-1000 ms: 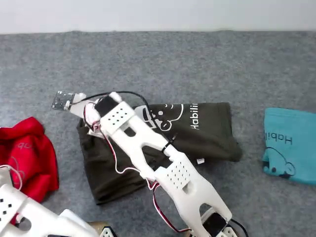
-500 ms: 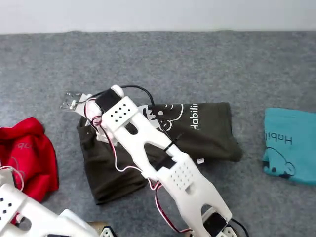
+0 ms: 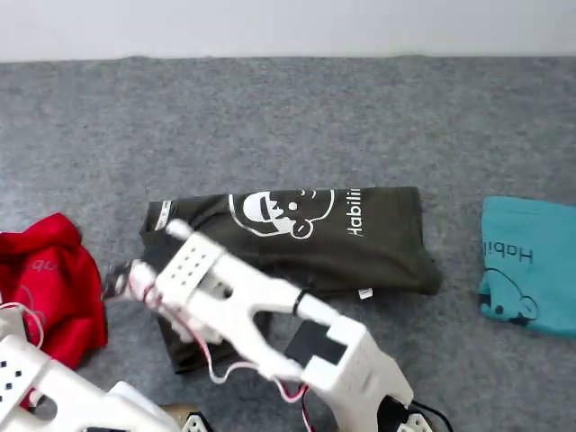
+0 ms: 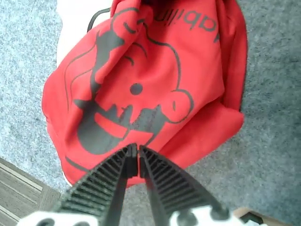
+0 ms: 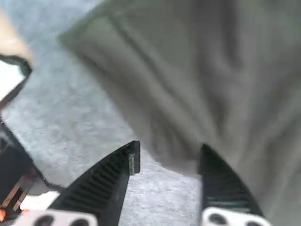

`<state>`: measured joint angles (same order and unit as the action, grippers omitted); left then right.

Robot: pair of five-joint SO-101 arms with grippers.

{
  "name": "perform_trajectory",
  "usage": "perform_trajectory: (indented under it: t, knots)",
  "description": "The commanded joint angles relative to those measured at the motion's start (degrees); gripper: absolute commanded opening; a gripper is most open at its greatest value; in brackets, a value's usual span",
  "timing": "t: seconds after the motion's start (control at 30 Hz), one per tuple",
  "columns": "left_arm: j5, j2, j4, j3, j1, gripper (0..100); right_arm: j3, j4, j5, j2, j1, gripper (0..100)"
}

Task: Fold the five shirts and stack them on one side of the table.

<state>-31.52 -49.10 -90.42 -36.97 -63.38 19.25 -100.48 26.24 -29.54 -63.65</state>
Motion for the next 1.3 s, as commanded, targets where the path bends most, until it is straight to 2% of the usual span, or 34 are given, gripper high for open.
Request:
perform_trajectory:
  t: [0.0,0.57,0.77,1.1,1.27]
  knots:
    - [-0.4,-1.0,0.2,0.7,-0.1,2,-0.1,0.7,-0.1,3.5,-2.9,24.8]
    - [-0.4,-1.0,0.2,0.7,-0.4,2,-0.2,4.3,1.8,-10.8,-6.5,24.4]
    - [-0.4,-1.0,0.2,0.7,-0.4,2,0.2,5.1,1.8,-15.2,-6.1,8.6]
    - [-0.4,-1.0,0.2,0.7,-0.4,2,1.2,6.7,1.8,-15.4,-2.8,6.7]
    - [-0.4,-1.0,0.2,0.7,-0.2,2,7.7,4.6,1.8,-14.7,0.8,1.0]
